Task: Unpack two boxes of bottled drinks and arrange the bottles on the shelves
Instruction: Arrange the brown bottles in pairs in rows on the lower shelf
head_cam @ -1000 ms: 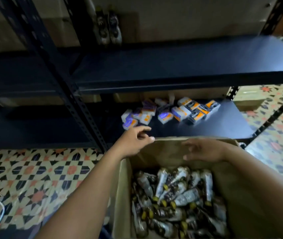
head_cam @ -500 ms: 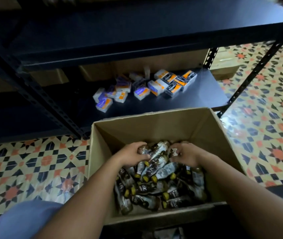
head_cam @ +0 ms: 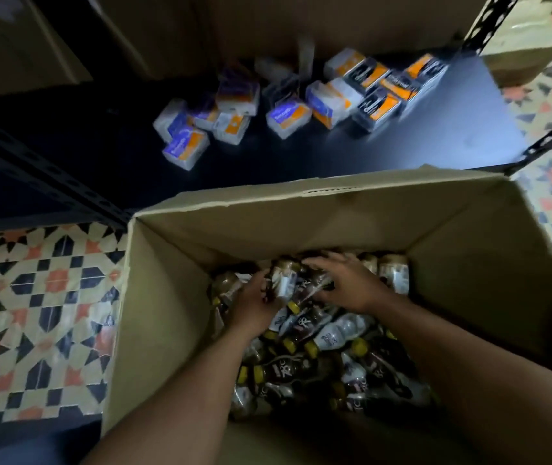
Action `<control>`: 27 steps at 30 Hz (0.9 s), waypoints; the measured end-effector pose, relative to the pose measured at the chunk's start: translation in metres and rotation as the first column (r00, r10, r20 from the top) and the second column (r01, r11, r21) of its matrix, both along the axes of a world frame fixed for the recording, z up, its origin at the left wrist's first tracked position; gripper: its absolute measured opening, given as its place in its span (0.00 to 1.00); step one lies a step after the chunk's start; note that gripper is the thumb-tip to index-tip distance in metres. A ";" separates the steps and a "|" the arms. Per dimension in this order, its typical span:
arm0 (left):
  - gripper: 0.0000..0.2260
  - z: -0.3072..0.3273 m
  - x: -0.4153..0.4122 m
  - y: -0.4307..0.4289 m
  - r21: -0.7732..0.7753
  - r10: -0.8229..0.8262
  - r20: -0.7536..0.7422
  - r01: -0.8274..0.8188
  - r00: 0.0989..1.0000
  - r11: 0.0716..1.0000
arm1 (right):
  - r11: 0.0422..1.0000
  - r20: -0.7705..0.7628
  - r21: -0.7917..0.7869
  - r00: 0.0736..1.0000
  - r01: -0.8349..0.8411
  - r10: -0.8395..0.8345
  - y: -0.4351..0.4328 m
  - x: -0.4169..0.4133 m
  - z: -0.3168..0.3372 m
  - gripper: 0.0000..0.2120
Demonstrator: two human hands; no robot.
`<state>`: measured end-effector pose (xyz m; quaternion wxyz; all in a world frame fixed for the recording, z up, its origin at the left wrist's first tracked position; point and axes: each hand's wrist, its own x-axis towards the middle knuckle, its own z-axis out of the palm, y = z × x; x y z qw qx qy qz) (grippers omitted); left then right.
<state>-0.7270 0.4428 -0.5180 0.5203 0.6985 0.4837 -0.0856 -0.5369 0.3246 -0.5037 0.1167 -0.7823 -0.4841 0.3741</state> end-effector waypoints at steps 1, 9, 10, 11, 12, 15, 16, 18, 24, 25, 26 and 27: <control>0.30 -0.006 0.001 0.000 0.002 -0.035 -0.019 0.035 0.999 0.999 | 0.997 0.047 -0.027 0.996 -0.072 0.073 0.003 0.000 -0.011 0.36; 0.32 -0.023 0.010 0.006 0.052 -0.083 -0.059 0.086 0.995 0.995 | 0.978 0.214 -0.034 0.954 -0.206 0.209 0.005 0.016 -0.043 0.39; 0.33 -0.023 0.011 0.006 0.052 -0.089 -0.059 0.092 0.994 0.994 | 0.978 0.217 -0.046 0.953 -0.205 0.210 0.003 0.017 -0.043 0.39; 0.33 -0.023 0.012 0.006 0.041 -0.082 -0.056 0.085 0.995 0.996 | 0.979 0.225 -0.052 0.952 -0.199 0.206 0.002 0.017 -0.043 0.38; 0.33 -0.025 0.012 0.006 0.030 -0.063 -0.046 0.065 0.997 0.997 | 0.983 0.229 -0.045 0.956 -0.176 0.182 -0.001 0.018 -0.043 0.36; 0.28 -0.027 0.012 0.003 0.012 0.048 -0.007 -0.048 0.999 0.999 | 0.999 0.196 0.024 0.980 -0.043 0.037 -0.017 0.024 -0.044 0.31; 0.26 -0.028 0.011 0.000 0.001 0.093 0.003 -0.093 0.996 0.996 | 0.999 0.171 0.043 0.985 -0.009 0.001 -0.022 0.025 -0.044 0.29; 0.25 -0.026 0.009 -0.005 -0.022 0.155 0.030 -0.154 0.988 0.988 | 0.995 0.106 0.080 0.992 0.060 -0.068 -0.030 0.026 -0.041 0.28; 0.22 0.005 0.010 -0.003 -0.074 0.205 0.116 -0.197 0.972 0.978 | 0.901 -0.248 0.172 0.903 0.398 -0.352 -0.039 0.028 0.001 0.23; 0.20 0.011 0.009 -0.001 -0.074 0.204 0.129 -0.196 0.971 0.978 | 0.895 -0.258 0.183 0.898 0.408 -0.357 -0.042 0.027 0.009 0.23; 0.18 0.017 0.008 0.000 -0.075 0.210 0.140 -0.201 0.968 0.977 | 0.886 -0.268 0.196 0.892 0.420 -0.363 -0.046 0.025 0.016 0.23; 0.16 0.024 0.006 0.001 -0.081 0.213 0.143 -0.204 0.966 0.976 | 0.877 -0.276 0.211 0.887 0.432 -0.371 -0.050 0.023 0.024 0.24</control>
